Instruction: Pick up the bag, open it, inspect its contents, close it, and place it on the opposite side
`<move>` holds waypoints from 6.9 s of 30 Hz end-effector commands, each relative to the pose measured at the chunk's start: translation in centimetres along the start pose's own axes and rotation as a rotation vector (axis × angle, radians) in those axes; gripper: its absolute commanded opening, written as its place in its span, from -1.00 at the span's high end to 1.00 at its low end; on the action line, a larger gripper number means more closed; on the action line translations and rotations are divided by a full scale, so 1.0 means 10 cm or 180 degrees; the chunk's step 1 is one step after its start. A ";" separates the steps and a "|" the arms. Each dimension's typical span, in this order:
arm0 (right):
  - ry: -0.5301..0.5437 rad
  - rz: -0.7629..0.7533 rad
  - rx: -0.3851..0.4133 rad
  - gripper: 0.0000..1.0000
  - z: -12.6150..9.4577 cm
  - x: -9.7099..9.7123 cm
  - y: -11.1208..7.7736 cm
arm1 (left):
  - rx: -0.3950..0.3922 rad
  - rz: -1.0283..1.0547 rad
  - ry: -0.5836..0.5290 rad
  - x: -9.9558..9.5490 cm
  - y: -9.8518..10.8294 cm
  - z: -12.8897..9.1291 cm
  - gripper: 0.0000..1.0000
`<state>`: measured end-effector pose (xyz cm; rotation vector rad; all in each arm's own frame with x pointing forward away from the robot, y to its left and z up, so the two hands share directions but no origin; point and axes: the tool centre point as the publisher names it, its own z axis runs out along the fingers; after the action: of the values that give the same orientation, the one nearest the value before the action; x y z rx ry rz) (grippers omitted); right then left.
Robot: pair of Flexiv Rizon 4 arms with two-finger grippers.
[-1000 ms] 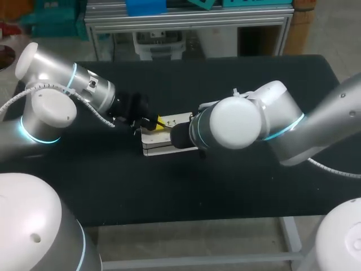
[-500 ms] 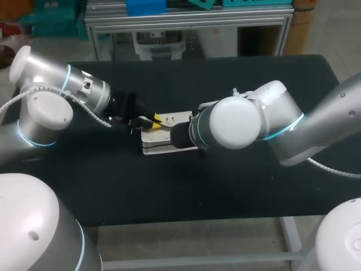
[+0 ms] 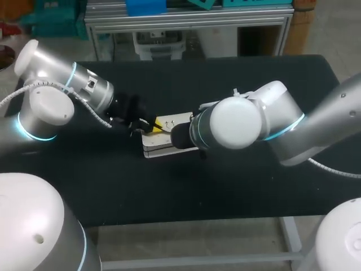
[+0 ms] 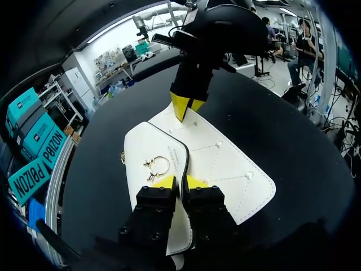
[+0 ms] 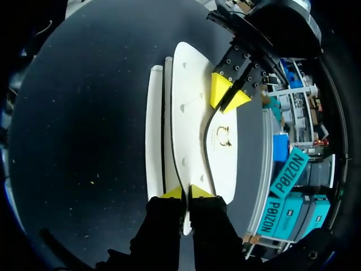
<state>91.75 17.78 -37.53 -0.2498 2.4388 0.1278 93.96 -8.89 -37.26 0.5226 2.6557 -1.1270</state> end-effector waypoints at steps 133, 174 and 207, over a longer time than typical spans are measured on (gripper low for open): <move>0.2553 0.4084 0.0950 -1.00 -0.71 -0.98 -0.71 | -0.0937 -0.6873 -0.1187 -0.15 0.10 -1.06 -1.00; 0.3170 0.6073 0.0645 -1.00 -0.20 -0.75 -0.51 | -0.0238 -0.7648 0.0095 0.01 0.10 -0.70 -1.00; 0.3761 0.6282 0.0412 0.05 0.37 -0.47 -0.17 | -0.0201 -0.7559 0.0413 -0.08 0.19 -0.44 -0.49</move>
<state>97.42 17.16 -36.90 2.7878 2.4839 0.7778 94.56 -4.66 -34.53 -3.1019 2.1154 -0.8621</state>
